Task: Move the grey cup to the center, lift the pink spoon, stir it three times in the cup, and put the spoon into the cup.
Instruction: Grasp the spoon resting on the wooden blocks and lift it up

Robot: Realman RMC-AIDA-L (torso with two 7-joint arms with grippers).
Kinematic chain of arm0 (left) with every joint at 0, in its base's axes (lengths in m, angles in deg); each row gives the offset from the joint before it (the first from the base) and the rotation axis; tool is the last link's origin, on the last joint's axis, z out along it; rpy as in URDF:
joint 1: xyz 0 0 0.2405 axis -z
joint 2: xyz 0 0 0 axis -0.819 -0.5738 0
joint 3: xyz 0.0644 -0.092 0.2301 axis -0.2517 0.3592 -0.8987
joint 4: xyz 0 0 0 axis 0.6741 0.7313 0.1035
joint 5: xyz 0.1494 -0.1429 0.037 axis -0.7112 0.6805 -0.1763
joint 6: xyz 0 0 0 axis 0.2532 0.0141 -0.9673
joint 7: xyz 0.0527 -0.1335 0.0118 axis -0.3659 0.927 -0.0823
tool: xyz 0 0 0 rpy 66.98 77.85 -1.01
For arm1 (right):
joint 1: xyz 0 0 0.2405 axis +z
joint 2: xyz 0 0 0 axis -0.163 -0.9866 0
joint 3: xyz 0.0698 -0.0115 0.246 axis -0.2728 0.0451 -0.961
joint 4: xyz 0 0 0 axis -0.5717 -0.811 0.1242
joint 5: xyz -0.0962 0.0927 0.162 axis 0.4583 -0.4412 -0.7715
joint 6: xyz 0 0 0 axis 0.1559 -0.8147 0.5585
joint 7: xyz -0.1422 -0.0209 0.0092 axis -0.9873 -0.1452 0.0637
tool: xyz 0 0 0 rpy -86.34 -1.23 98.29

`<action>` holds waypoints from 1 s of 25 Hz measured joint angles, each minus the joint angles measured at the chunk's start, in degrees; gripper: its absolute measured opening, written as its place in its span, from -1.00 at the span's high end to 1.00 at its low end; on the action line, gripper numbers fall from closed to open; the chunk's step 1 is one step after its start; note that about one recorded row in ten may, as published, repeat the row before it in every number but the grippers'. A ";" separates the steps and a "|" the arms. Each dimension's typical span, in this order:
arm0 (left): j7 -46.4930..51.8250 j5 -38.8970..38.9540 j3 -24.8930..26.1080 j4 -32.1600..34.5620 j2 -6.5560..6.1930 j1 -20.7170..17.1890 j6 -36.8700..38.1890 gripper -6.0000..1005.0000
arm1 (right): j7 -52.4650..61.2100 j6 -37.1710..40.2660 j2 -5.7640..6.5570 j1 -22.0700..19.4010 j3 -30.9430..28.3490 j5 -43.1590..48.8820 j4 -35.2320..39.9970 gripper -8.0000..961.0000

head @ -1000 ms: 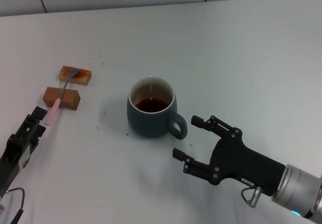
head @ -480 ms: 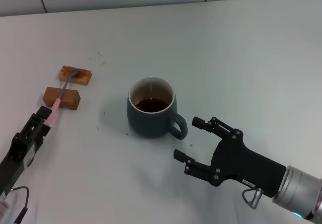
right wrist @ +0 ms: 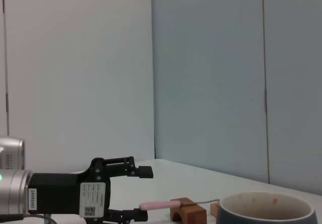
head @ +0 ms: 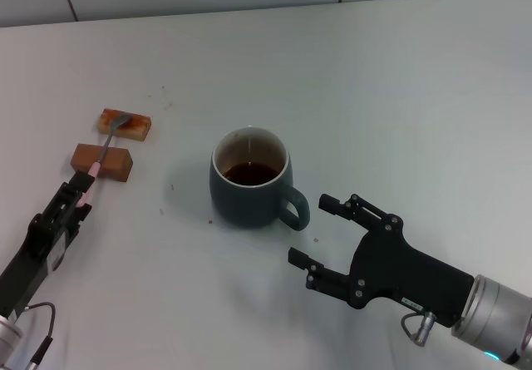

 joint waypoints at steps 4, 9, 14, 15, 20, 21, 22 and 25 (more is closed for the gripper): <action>0.08 0.00 -0.16 -0.15 0.00 0.42 -0.94 -0.61 | 0.00 0.00 0.01 0.02 0.01 0.00 0.07 -0.68; 0.44 0.00 0.04 -0.15 0.05 0.94 -1.46 -0.61 | 0.00 0.00 0.02 0.05 -0.09 0.00 0.17 -0.68; 0.62 0.00 0.07 -0.24 0.07 1.40 -1.93 -0.60 | 0.00 0.01 0.02 0.06 -0.20 0.00 0.26 -0.68; 0.62 0.00 0.07 -0.24 0.07 1.40 -1.93 -0.60 | 0.00 0.01 0.01 0.05 -0.22 0.00 0.27 -0.68; 0.66 0.00 0.14 -0.74 0.09 1.83 -1.94 -0.60 | 0.00 0.18 0.01 -0.01 -0.22 0.00 0.27 -0.68; 0.64 0.00 0.16 -0.76 0.09 1.91 -1.97 -0.60 | 0.00 0.20 0.01 -0.04 -0.17 0.00 0.27 -0.68; 0.62 0.00 0.16 -0.76 0.09 2.16 -2.02 -0.60 | 0.00 0.20 0.01 -0.04 -0.17 0.00 0.27 -0.68; 0.62 0.00 0.12 -0.76 0.08 2.32 -2.02 -0.60 | 0.00 0.22 0.01 -0.10 -0.06 0.00 0.25 -0.68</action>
